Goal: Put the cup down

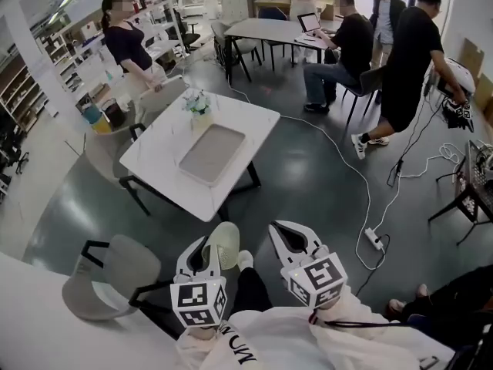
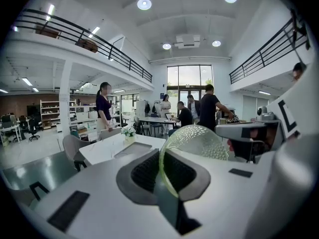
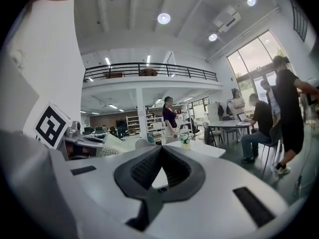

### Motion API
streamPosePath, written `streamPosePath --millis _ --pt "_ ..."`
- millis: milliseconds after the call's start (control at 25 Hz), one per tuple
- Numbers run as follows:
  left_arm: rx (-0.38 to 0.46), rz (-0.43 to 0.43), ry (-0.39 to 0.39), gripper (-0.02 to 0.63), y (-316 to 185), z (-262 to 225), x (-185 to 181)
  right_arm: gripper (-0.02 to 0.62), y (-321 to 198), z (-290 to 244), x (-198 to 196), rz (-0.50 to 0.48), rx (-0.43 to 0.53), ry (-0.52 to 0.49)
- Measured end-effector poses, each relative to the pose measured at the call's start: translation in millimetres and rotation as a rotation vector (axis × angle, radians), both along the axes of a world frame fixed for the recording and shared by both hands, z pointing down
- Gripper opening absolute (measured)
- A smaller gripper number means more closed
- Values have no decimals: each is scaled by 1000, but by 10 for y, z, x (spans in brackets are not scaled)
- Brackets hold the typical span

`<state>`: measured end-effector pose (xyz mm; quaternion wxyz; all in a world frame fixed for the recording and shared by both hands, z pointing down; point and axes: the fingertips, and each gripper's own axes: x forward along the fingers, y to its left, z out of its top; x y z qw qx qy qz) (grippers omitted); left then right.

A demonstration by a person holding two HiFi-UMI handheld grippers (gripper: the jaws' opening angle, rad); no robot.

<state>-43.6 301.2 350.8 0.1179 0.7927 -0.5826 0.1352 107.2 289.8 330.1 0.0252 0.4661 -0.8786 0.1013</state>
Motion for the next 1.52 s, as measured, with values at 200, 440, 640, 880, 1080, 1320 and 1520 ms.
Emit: streamPosePath --millis 200,440,640,880,1080,1320,1520 --pt "-22 12 3 34 -754 -10 -285 5 -725 -14 -265 15 -19 12" --pt "-59 16 28 34 -1587 74 -636 5 -1543 51 -664 12 -55 47" --pt "-83 13 52 34 -2151 151 -914 5 -2131 47 -945 9 -68 81" --pt "-113 6 61 34 -2657 282 -1105 5 -2673 150 -1168 -6 -94 96" --pt "-147 17 49 34 -3018 373 -1188 5 -3098 251 -1276 -2 -122 87" --pt "-173 10 40 34 -3356 445 -1329 5 -3420 311 -1386 -7 -144 90" --pt "-191 0 37 34 -3479 484 -1350 5 -3588 336 -1404 -19 -155 93"
